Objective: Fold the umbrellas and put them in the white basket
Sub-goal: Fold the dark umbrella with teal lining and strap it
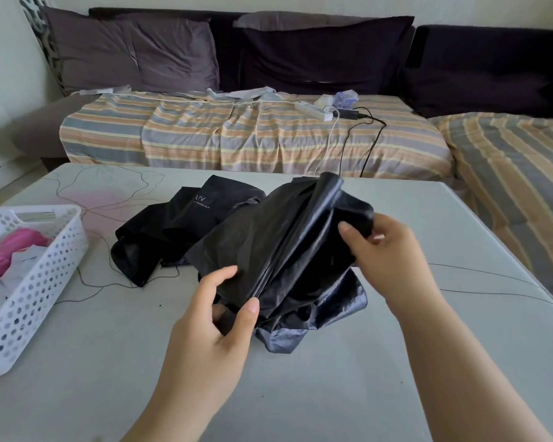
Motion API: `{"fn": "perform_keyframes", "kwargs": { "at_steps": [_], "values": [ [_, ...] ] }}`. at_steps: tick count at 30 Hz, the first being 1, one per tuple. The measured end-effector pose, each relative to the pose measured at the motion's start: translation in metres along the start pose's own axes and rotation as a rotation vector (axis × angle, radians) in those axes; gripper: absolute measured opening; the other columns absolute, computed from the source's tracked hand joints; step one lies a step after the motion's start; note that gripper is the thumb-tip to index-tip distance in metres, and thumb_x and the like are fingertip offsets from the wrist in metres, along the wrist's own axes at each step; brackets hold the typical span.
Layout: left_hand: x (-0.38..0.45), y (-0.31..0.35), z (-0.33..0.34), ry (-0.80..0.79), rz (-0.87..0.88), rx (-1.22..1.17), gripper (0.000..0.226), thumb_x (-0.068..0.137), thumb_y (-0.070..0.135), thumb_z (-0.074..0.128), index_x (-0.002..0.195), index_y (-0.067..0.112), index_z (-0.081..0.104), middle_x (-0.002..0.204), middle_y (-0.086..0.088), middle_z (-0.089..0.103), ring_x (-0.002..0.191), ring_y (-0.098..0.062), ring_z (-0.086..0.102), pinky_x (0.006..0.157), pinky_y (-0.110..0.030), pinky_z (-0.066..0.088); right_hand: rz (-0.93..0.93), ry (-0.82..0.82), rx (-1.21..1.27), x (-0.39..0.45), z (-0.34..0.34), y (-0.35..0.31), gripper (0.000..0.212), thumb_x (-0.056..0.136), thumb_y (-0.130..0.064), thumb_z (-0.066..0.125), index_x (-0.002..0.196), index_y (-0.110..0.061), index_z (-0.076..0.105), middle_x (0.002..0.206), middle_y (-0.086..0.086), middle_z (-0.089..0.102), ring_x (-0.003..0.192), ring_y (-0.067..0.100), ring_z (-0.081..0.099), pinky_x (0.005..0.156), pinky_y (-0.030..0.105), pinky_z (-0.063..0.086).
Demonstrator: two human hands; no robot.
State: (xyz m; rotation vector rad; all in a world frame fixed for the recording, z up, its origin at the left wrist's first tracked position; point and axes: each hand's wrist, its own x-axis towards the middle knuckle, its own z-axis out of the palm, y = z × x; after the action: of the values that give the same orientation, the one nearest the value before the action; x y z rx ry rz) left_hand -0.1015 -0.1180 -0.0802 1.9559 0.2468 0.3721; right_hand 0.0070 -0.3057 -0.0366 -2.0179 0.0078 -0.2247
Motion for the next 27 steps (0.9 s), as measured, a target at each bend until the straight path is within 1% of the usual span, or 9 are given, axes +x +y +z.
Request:
{"fn": "perform_keyframes", "kwargs": {
  "at_steps": [2, 6, 8, 13, 15, 18, 20, 23, 27],
  "values": [
    [0.002, -0.003, 0.001, 0.01, -0.003, 0.015, 0.033, 0.081, 0.04, 0.06, 0.107, 0.056, 0.046, 0.052, 0.001, 0.049, 0.049, -0.019, 0.052, 0.057, -0.039, 0.048, -0.184, 0.056, -0.102, -0.003, -0.003, -0.001, 0.011, 0.086, -0.025, 0.068, 0.076, -0.024, 0.063, 0.093, -0.015, 0.047, 0.092, 0.014, 0.053, 0.075, 0.012, 0.044],
    [0.006, -0.003, 0.001, 0.043, -0.008, 0.007, 0.03, 0.083, 0.039, 0.059, 0.107, 0.052, 0.047, 0.052, 0.001, 0.049, 0.051, -0.019, 0.052, 0.058, -0.036, 0.046, -0.025, -0.141, 0.433, -0.007, -0.012, -0.008, 0.015, 0.081, -0.015, 0.058, 0.077, 0.0, 0.059, 0.083, 0.009, 0.066, 0.081, 0.03, 0.066, 0.078, 0.041, 0.055],
    [0.007, -0.001, 0.001, 0.051, -0.001, -0.001, 0.029, 0.081, 0.042, 0.057, 0.107, 0.052, 0.048, 0.054, -0.002, 0.05, 0.052, -0.019, 0.051, 0.056, -0.033, 0.044, 0.123, -0.214, 0.68, -0.007, -0.014, -0.011, 0.009, 0.085, -0.002, 0.052, 0.077, 0.001, 0.055, 0.074, 0.013, 0.064, 0.072, 0.031, 0.063, 0.071, 0.039, 0.052],
    [0.008, -0.001, -0.001, 0.047, 0.023, 0.058, 0.029, 0.082, 0.038, 0.059, 0.106, 0.051, 0.047, 0.059, -0.01, 0.057, 0.051, -0.017, 0.053, 0.055, -0.03, 0.044, 0.08, -0.654, 0.19, -0.012, -0.02, -0.011, 0.004, 0.09, -0.023, 0.067, 0.089, -0.021, 0.063, 0.069, -0.015, 0.069, 0.065, 0.0, 0.065, 0.059, 0.013, 0.045],
    [0.01, -0.003, -0.002, 0.041, -0.002, 0.048, 0.029, 0.083, 0.038, 0.058, 0.109, 0.047, 0.049, 0.056, -0.007, 0.056, 0.05, -0.014, 0.052, 0.054, -0.027, 0.042, 0.051, -0.688, -0.039, -0.015, -0.018, -0.006, 0.014, 0.082, -0.034, 0.075, 0.079, -0.026, 0.064, 0.063, -0.018, 0.066, 0.06, -0.002, 0.06, 0.062, 0.018, 0.045],
    [0.014, -0.006, -0.003, 0.032, -0.067, 0.004, 0.024, 0.085, 0.036, 0.057, 0.108, 0.043, 0.052, 0.053, -0.001, 0.056, 0.048, -0.012, 0.051, 0.053, -0.026, 0.039, 0.024, -0.495, 0.161, -0.018, -0.017, -0.012, 0.017, 0.093, -0.029, 0.057, 0.085, -0.019, 0.068, 0.071, -0.01, 0.073, 0.067, 0.003, 0.068, 0.067, 0.02, 0.049],
    [0.016, -0.005, -0.003, 0.021, -0.113, -0.063, 0.02, 0.087, 0.033, 0.058, 0.104, 0.043, 0.053, 0.051, 0.001, 0.057, 0.043, -0.011, 0.05, 0.049, -0.026, 0.039, 0.046, -0.389, 0.316, -0.02, -0.017, -0.018, 0.03, 0.098, -0.03, 0.047, 0.087, -0.008, 0.064, 0.063, -0.007, 0.069, 0.058, 0.004, 0.065, 0.054, 0.014, 0.045],
    [0.019, -0.005, 0.0, 0.0, -0.119, -0.081, 0.019, 0.087, 0.033, 0.059, 0.102, 0.042, 0.053, 0.049, 0.002, 0.056, 0.043, -0.012, 0.05, 0.049, -0.028, 0.038, 0.169, -0.299, 0.475, -0.021, -0.012, -0.019, 0.037, 0.098, -0.04, 0.046, 0.097, -0.007, 0.062, 0.084, 0.006, 0.075, 0.077, 0.02, 0.072, 0.059, 0.03, 0.056],
    [0.02, -0.011, 0.0, 0.026, -0.121, -0.048, 0.021, 0.085, 0.036, 0.059, 0.106, 0.039, 0.056, 0.054, 0.004, 0.055, 0.053, -0.013, 0.052, 0.054, -0.029, 0.039, 0.156, -0.671, 0.238, -0.019, -0.019, -0.02, 0.052, 0.079, -0.062, 0.062, 0.108, -0.02, 0.066, 0.099, -0.006, 0.075, 0.094, 0.012, 0.07, 0.086, 0.037, 0.055]
  ]
}}
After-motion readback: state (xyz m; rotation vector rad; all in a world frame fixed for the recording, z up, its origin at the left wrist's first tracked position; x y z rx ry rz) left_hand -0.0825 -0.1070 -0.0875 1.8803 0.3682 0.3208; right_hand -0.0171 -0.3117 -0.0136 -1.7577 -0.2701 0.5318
